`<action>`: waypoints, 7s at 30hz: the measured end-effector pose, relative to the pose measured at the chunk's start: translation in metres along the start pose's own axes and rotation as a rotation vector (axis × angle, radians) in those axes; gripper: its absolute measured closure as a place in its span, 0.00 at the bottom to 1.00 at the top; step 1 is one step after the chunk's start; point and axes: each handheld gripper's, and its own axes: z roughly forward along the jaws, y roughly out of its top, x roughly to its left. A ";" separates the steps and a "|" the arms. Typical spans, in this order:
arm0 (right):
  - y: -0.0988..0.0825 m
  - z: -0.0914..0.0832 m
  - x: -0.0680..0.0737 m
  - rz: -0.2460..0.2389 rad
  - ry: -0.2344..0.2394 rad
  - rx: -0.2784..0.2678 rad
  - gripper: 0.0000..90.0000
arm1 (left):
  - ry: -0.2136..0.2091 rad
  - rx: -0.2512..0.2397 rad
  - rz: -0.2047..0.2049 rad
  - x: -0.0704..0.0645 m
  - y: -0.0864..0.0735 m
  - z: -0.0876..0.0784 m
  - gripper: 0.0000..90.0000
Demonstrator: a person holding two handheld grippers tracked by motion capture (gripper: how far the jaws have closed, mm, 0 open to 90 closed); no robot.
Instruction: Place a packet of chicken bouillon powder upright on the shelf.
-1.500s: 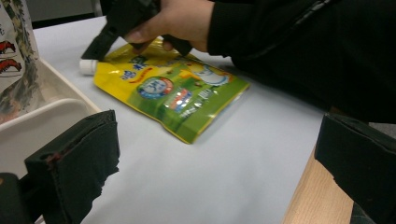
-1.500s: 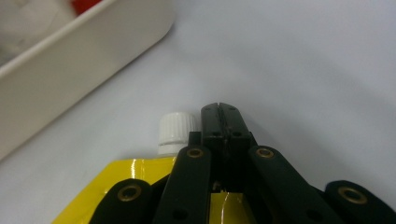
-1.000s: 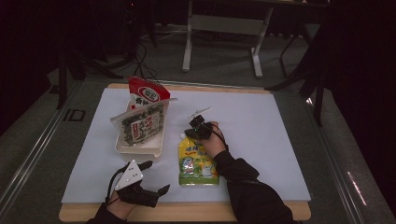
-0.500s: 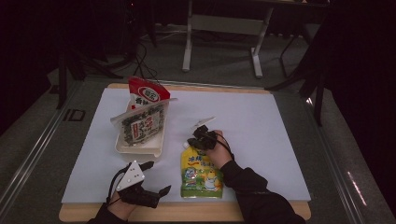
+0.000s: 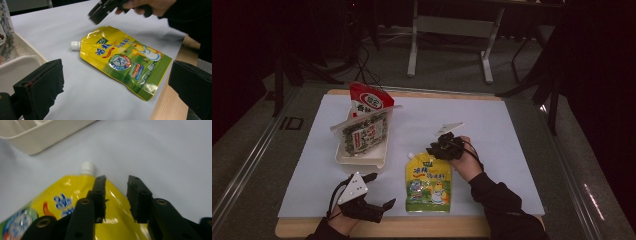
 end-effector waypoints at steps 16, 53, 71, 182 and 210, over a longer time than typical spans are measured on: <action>-0.034 -0.006 -0.027 0.019 -0.016 0.109 0.48 | -0.007 0.008 -0.010 0.001 -0.001 0.002 0.01; -0.036 0.015 -0.001 -0.095 0.089 0.192 0.77 | -0.023 0.028 0.006 0.000 -0.002 0.007 0.01; -0.035 0.019 -0.016 -0.109 0.048 0.233 0.37 | -0.026 0.041 0.016 -0.001 -0.003 0.009 0.01; -0.008 -0.118 0.046 -0.261 0.152 -0.135 0.67 | -0.298 -0.017 0.154 0.019 0.066 0.041 1.00; 0.001 -0.112 0.053 -0.384 0.238 -0.074 1.00 | -0.275 -0.018 0.112 0.018 0.071 0.036 0.90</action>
